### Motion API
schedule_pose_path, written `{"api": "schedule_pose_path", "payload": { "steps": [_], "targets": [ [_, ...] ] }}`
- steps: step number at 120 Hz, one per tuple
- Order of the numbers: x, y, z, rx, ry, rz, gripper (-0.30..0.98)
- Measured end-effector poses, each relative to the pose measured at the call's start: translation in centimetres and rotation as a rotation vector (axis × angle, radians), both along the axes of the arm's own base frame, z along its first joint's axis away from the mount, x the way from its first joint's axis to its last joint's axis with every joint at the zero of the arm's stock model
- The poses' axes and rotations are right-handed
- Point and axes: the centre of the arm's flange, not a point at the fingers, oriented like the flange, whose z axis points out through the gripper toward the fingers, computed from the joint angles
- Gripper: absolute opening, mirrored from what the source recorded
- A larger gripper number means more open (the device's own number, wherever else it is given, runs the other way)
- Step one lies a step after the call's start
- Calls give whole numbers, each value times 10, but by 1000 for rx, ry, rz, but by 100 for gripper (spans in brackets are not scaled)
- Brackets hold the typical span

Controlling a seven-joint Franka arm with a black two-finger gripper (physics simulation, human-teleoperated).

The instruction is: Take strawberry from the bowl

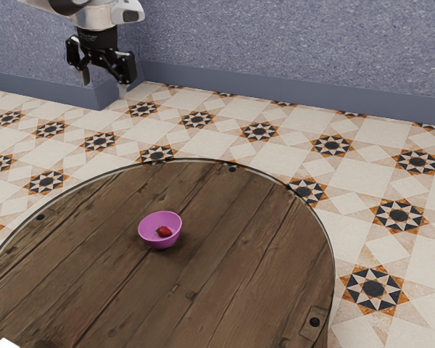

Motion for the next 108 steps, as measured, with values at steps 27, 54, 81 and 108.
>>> {"api": "schedule_pose_path", "payload": {
  "steps": [27, 54, 81, 108],
  "targets": [
    [51, -49, -78, -2, 47, -87, 69],
    [73, -58, -200, -133, 145, -88, 60],
    [43, -61, -278, -271, 196, -55, 53],
    [23, -28, -315, -302, 182, 21, 48]
  ]
}}
